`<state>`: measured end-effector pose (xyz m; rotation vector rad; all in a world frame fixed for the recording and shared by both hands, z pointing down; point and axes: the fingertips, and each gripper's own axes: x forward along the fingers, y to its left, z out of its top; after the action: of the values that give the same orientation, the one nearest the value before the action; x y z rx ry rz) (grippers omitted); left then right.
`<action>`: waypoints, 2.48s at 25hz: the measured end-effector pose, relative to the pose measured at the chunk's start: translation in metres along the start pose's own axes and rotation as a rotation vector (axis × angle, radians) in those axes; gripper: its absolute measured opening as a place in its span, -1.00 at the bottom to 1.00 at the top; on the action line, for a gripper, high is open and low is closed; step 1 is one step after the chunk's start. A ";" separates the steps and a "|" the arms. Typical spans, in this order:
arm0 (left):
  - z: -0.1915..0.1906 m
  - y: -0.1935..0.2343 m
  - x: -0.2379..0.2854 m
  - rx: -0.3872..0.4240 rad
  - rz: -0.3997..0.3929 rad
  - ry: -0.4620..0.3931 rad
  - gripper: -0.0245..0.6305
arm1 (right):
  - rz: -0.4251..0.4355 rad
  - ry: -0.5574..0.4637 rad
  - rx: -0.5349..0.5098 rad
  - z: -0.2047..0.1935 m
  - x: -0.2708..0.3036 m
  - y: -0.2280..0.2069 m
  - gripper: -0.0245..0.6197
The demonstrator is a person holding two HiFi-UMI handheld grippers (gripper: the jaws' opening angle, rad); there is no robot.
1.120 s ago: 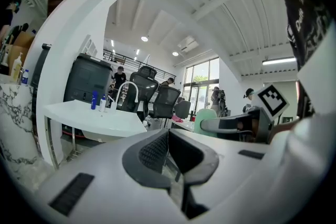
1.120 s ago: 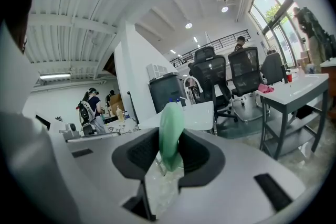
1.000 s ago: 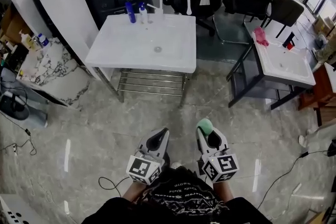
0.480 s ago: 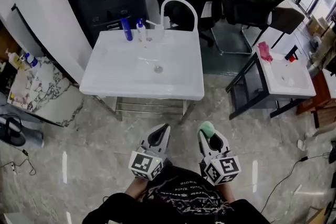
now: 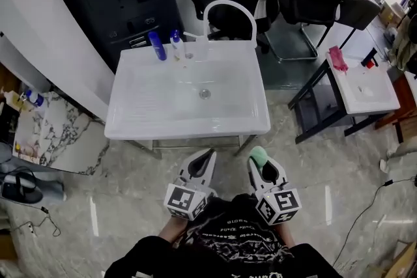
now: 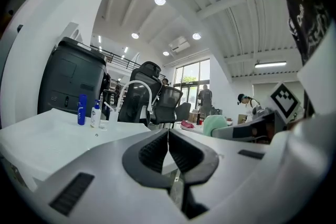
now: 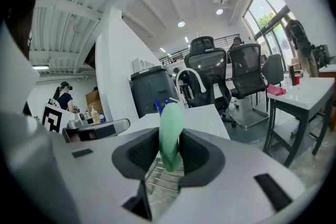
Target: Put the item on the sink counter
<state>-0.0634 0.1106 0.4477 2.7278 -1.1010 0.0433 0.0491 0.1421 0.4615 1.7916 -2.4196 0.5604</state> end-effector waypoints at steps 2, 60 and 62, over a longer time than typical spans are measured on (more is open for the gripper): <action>0.002 0.005 0.002 -0.005 -0.006 -0.001 -0.90 | -0.006 0.012 0.001 0.000 0.007 -0.001 -0.58; 0.050 0.205 0.225 -0.048 0.288 0.043 -0.90 | 0.123 0.146 -0.310 0.108 0.430 -0.141 -0.58; 0.051 0.206 0.225 -0.045 0.280 0.049 -0.90 | 0.103 0.155 -0.345 0.106 0.440 -0.144 -0.58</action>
<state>-0.0450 -0.1980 0.4559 2.4999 -1.4412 0.1238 0.0617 -0.3292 0.5199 1.4386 -2.3392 0.2554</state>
